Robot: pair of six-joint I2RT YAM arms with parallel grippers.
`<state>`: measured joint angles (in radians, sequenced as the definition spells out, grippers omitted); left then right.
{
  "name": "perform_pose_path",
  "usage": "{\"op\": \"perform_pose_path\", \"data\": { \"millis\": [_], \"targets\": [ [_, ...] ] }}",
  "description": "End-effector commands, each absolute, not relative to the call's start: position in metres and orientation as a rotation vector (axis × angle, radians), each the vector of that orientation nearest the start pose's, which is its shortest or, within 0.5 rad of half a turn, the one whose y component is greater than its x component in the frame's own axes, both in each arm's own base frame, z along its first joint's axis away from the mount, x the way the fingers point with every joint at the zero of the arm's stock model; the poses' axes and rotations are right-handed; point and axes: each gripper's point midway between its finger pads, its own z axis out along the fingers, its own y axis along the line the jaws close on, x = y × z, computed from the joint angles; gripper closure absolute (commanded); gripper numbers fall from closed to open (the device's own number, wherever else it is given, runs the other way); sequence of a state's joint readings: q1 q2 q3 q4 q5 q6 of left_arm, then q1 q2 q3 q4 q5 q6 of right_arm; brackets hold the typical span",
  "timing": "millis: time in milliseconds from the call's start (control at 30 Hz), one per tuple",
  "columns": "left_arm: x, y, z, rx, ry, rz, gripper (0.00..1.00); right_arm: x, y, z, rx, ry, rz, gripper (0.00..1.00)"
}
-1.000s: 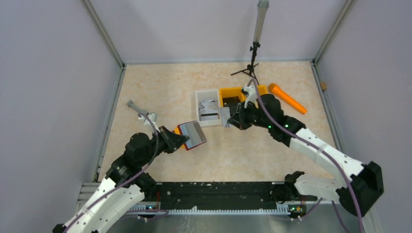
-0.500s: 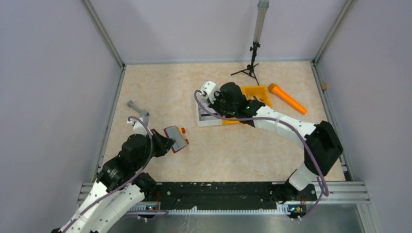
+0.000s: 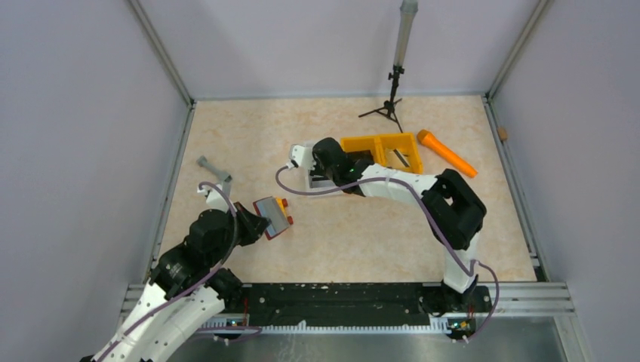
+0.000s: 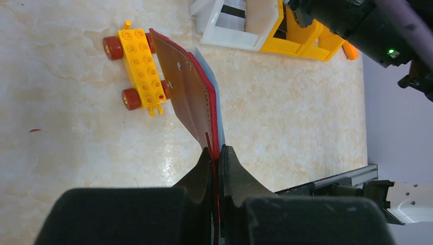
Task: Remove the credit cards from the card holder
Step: Place the credit card in the storage box.
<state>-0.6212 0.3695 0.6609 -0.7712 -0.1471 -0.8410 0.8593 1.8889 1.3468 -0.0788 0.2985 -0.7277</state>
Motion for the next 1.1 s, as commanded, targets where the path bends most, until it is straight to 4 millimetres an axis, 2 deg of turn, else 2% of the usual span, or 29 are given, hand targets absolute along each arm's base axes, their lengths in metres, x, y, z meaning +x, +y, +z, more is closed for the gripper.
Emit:
{"op": "perform_pose_path", "data": {
  "millis": [0,133,233,300,400,467,533,633,700,733,833,900,967,1067],
  "targets": [
    [0.169,-0.126,0.219,-0.317,2.028,-0.788,1.00,0.414,0.348,0.153,-1.420,1.521,-0.423,1.00],
    [0.170,-0.129,0.217,-0.316,2.030,-0.800,1.00,0.421,0.346,0.140,-1.448,1.476,-0.552,1.00],
    [0.169,-0.130,0.215,-0.316,2.035,-0.809,1.00,0.419,0.350,0.133,-1.483,1.457,-0.556,1.00],
    [0.169,-0.130,0.213,-0.318,2.035,-0.811,1.00,0.415,0.355,0.129,-1.507,1.460,-0.509,0.92],
    [0.168,-0.129,0.213,-0.319,2.034,-0.813,1.00,0.413,0.359,0.130,-1.499,1.473,-0.460,0.70],
    [0.168,-0.129,0.213,-0.317,2.035,-0.813,1.00,0.411,0.362,0.134,-1.487,1.477,-0.434,0.61],
    [0.167,-0.129,0.214,-0.317,2.033,-0.816,1.00,0.408,0.365,0.143,-1.466,1.479,-0.398,0.59],
    [0.166,-0.131,0.215,-0.308,2.034,-0.828,1.00,0.399,0.370,0.172,-1.402,1.475,-0.290,0.58],
    [0.166,-0.134,0.215,-0.301,2.034,-0.845,1.00,0.387,0.369,0.189,-1.358,1.502,-0.193,0.52],
    [0.166,-0.135,0.216,-0.297,2.031,-0.853,1.00,0.380,0.369,0.196,-1.329,1.526,-0.138,0.46],
    [0.166,-0.144,0.220,-0.271,2.012,-0.912,1.00,0.356,0.363,0.215,-1.201,1.605,0.040,0.43],
    [0.165,-0.153,0.222,-0.244,1.992,-0.974,1.00,0.337,0.357,0.219,-1.126,1.651,0.156,0.41],
    [0.160,-0.168,0.225,-0.186,1.983,-1.068,1.00,0.317,0.351,0.220,-1.023,1.716,0.295,0.30],
    [0.154,-0.191,0.229,-0.081,1.959,-1.212,1.00,0.286,0.341,0.215,-0.949,1.786,0.449,0.22]
  ]
}}
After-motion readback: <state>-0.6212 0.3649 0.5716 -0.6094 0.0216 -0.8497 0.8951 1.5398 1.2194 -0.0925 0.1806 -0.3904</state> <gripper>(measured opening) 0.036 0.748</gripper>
